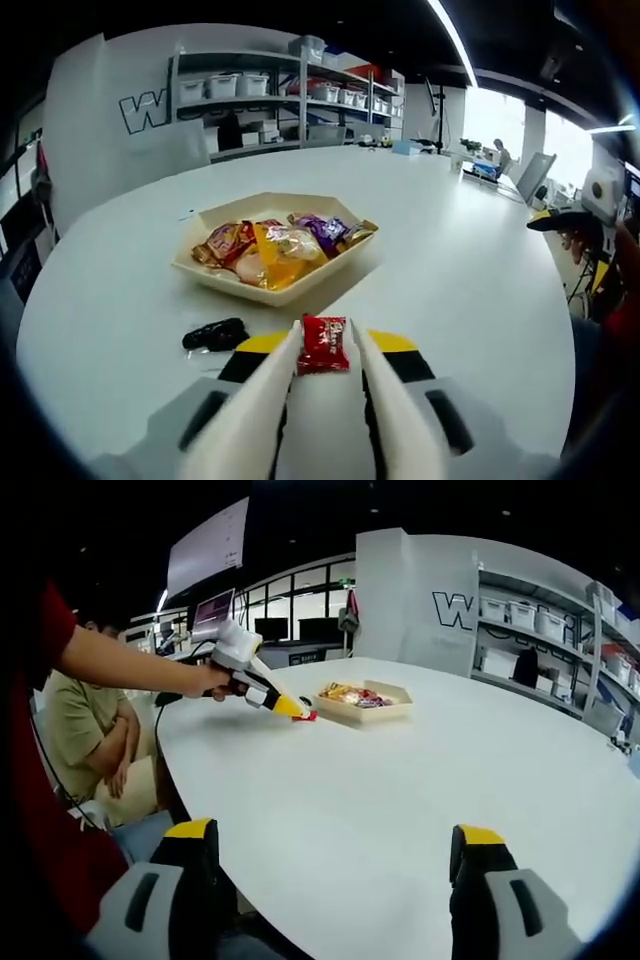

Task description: Place the target food into the container with the food tongs after gripping and lifting it, then release it inside without dropping or visibly crushing the food.

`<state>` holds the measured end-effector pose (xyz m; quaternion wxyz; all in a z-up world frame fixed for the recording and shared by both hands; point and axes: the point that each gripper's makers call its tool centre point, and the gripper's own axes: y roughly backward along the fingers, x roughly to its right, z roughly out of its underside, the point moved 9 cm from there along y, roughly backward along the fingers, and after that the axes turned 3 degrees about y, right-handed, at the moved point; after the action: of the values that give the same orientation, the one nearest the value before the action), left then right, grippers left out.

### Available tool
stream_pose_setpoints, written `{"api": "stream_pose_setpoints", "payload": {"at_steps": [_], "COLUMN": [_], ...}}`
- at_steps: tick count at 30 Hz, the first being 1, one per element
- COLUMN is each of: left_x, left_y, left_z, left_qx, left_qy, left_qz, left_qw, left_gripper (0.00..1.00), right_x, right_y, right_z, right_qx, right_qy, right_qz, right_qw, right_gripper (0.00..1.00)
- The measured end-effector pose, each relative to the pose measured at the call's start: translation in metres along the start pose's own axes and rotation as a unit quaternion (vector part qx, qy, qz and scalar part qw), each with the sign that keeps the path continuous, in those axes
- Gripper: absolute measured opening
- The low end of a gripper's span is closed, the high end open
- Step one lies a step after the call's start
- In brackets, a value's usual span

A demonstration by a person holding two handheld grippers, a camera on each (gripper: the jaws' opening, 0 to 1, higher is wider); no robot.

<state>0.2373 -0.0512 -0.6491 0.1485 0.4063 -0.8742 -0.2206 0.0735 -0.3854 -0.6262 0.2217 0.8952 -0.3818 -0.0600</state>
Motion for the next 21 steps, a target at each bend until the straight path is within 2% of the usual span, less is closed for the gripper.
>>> {"api": "stream_pose_setpoints", "payload": {"at_steps": [2,3,6,7,14,21], "left_x": [0.001,-0.001,-0.004,-0.006,-0.005,-0.005], "left_y": [-0.001,-0.001,-0.001,0.000,0.001,0.006], "left_z": [0.003,0.001,0.002,0.002,0.000,-0.009], "left_qx": [-0.004,0.004,0.001,0.000,-0.002,0.013], "left_qy": [-0.005,-0.011,-0.004,-0.012,-0.015,-0.011], "left_qz": [-0.002,-0.003,-0.007,-0.016,-0.016,-0.018], "left_qw": [1.0000,0.9999,1.0000,0.9998,0.9998,0.9997], "left_gripper": [0.25,0.24,0.19,0.17,0.17,0.18], "right_x": [0.000,0.000,0.000,0.001,0.001,0.000], "right_y": [0.000,0.000,0.000,0.000,-0.001,0.000], "right_z": [0.001,0.001,0.001,0.001,0.001,0.003], "right_qx": [-0.002,-0.002,-0.002,-0.003,-0.006,-0.005], "right_qy": [-0.001,0.000,-0.001,0.000,0.003,0.002], "right_qz": [0.000,0.001,0.001,0.001,0.001,0.001], "right_qw": [1.0000,1.0000,1.0000,1.0000,1.0000,1.0000], "right_gripper": [0.95,0.95,0.95,0.95,0.94,0.95]}}
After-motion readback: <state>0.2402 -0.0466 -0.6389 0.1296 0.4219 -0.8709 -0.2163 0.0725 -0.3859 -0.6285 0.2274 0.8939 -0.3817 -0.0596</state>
